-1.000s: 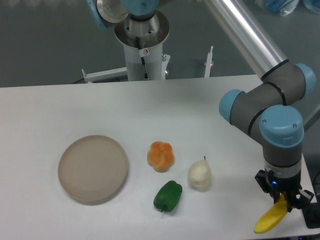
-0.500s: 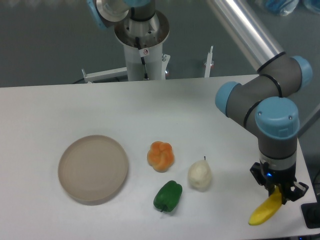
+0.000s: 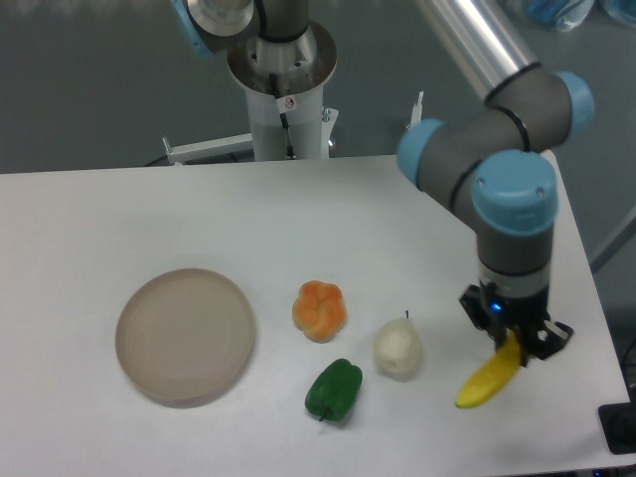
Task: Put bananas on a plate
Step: 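Carry the banana over the peppers toward the beige plate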
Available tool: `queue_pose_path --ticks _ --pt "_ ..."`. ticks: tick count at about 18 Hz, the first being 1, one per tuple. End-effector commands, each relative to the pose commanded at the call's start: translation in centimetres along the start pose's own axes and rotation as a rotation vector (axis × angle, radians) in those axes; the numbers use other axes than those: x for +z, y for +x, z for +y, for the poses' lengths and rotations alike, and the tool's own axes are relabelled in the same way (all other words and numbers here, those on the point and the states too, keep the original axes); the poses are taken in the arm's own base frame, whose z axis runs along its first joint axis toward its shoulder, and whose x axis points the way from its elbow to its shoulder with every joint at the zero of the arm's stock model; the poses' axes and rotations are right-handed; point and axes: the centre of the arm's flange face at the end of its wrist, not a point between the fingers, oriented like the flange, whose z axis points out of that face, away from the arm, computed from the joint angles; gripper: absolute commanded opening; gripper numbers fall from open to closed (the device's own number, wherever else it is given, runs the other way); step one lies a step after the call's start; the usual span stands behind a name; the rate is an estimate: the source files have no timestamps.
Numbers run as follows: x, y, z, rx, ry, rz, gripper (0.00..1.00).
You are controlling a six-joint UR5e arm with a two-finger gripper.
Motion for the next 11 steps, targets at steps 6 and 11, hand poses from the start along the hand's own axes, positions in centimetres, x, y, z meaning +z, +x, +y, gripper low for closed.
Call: queue_pose_path --ticks 6,11 --pt "-2.9 8.9 -5.5 -0.155 0.004 0.09 0.22" --pt "-3.6 16.8 -9.4 -0.309 0.009 0.151 0.22"
